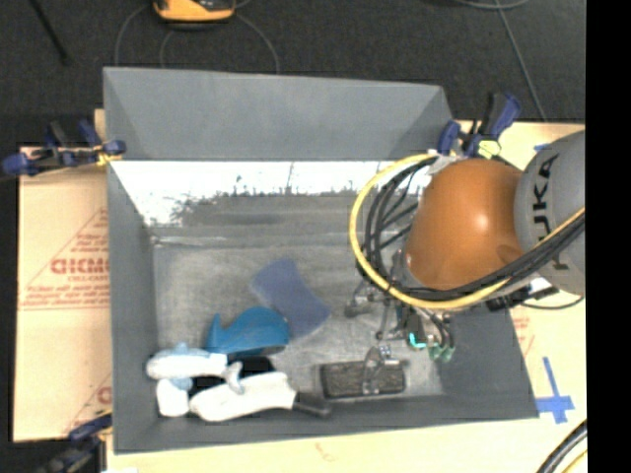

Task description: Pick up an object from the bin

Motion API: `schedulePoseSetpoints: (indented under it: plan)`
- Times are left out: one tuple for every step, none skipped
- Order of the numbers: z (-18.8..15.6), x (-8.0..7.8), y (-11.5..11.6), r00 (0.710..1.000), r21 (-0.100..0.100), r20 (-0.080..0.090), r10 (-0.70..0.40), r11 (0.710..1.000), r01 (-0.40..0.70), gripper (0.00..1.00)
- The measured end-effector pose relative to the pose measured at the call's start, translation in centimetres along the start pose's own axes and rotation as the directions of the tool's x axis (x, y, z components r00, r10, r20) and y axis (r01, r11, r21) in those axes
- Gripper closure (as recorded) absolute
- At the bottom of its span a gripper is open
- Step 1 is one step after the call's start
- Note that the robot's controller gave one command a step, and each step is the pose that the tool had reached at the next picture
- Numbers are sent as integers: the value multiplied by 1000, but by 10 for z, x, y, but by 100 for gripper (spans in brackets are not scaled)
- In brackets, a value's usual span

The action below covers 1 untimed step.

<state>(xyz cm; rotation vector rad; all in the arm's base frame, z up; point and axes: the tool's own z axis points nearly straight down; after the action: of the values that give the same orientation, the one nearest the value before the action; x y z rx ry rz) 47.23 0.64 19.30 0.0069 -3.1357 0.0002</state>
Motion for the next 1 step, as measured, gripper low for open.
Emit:
schedulePoseSetpoints:
  plan:
    - [-4, -2, 0, 1000, 0, 8, 0, 1000, 0, 0]
